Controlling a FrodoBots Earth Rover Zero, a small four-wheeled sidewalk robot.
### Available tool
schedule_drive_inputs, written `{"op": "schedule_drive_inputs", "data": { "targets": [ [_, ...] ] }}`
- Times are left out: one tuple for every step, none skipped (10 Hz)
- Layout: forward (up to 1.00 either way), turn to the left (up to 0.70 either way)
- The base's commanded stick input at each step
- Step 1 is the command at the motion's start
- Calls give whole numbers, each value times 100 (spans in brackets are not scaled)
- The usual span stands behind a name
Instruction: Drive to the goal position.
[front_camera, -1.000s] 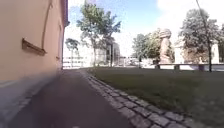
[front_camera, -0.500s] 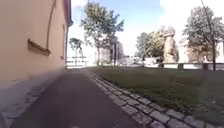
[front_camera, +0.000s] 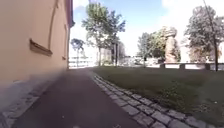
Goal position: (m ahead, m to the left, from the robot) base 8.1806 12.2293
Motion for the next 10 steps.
{"op": "schedule_drive_inputs", "data": {
  "targets": [
    [0,100],
    [0,71],
    [0,0],
    [0,0],
    [0,0],
    [0,0],
    [0,0],
    [0,0],
    [4,0],
    [24,0]
  ]
}}
